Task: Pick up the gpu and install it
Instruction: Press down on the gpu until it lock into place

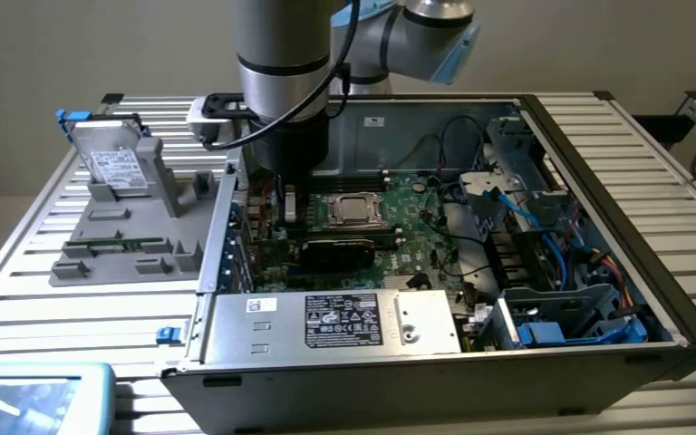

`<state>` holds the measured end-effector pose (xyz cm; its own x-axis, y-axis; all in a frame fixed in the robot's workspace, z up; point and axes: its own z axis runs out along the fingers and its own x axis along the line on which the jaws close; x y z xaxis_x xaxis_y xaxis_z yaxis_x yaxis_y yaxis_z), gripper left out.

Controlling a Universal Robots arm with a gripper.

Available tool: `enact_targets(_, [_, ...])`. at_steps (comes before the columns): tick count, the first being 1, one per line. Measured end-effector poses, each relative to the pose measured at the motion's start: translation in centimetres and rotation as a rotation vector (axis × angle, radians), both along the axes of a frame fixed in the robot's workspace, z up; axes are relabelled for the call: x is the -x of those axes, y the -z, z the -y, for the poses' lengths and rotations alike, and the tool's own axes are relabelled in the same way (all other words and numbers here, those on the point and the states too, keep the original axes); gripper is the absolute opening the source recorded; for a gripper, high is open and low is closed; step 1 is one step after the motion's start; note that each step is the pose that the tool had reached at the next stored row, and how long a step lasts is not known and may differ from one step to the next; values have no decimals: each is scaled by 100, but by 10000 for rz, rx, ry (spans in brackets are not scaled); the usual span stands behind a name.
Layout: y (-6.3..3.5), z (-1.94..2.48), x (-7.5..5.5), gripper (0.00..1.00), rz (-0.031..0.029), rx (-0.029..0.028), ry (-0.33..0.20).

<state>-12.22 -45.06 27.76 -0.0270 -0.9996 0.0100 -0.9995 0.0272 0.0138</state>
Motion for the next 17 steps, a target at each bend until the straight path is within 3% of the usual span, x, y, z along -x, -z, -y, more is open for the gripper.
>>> enact_targets(6, [37, -10, 17, 12, 77, -107, 199])
enact_targets(11, [91, -10, 17, 12, 118, -108, 325])
enact_targets(17, [151, -10, 17, 12, 123, -101, 402])
